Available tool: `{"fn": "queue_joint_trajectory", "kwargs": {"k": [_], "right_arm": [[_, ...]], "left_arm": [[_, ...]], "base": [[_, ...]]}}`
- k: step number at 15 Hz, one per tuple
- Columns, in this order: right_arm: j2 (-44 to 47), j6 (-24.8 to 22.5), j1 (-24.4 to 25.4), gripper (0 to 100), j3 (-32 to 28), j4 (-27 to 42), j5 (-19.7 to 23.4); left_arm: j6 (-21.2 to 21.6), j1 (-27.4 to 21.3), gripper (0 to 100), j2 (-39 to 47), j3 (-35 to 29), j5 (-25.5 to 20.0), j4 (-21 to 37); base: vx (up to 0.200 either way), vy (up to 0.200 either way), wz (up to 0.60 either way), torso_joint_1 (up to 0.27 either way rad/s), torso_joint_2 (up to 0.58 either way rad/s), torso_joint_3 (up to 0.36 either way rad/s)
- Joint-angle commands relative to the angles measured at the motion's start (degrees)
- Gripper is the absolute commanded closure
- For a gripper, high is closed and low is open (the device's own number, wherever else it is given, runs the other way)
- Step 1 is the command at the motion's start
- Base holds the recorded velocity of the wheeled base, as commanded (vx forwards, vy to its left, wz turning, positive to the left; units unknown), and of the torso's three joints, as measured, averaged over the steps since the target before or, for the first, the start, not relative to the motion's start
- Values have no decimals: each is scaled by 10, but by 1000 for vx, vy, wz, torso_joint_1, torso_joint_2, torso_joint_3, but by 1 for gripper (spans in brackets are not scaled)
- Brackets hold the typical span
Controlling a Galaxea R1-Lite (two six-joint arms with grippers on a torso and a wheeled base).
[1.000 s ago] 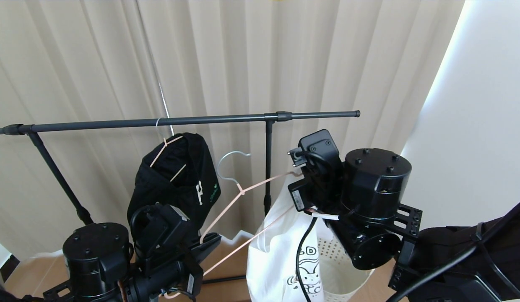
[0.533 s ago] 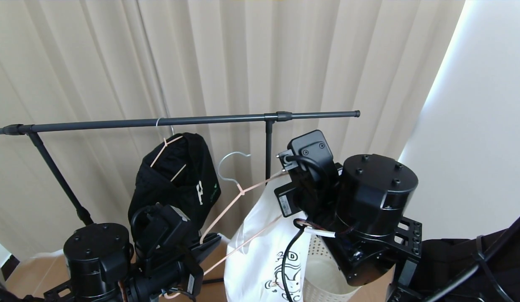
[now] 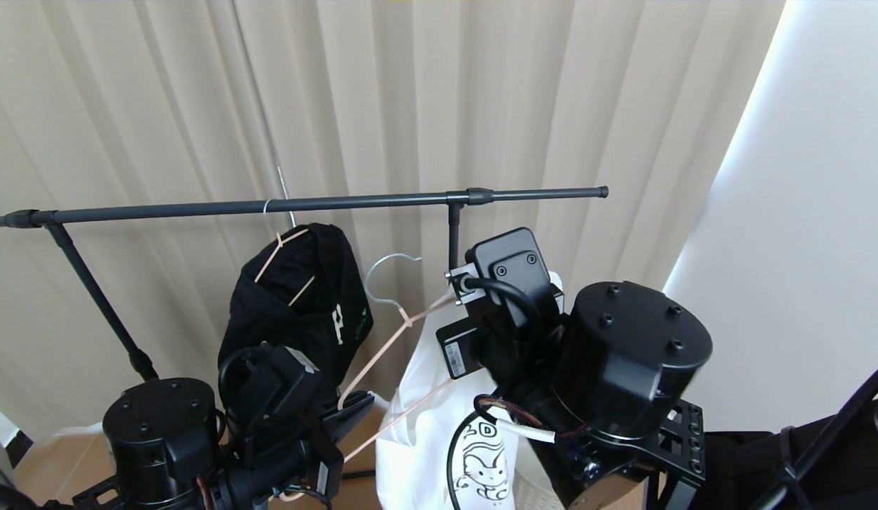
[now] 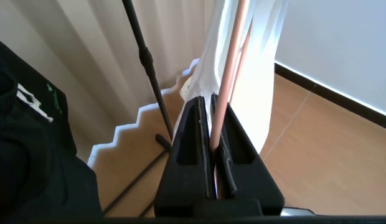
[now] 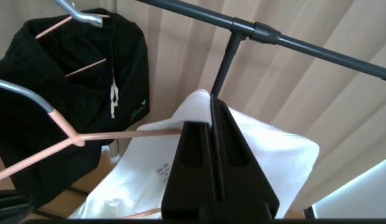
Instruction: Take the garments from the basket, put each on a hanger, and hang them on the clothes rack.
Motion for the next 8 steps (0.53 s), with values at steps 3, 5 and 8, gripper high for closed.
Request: {"fn": "queue_joint_trajectory", "kwargs": {"k": [3,5,8], "right_arm": [[7,-1,22,100,0,-28,0],[4,0,32,100,1,-29,0],[5,0,37,0,2,-29,0]], "left_arm": [[0,-1,100,8,5,0,-5],[0,-1,100,9,4,0,-9],[0,-1,100,8,6,0,-10]], "base": [[0,0,0,0,0,0],[0,0,0,0,0,0],[0,0,0,0,0,0]]}}
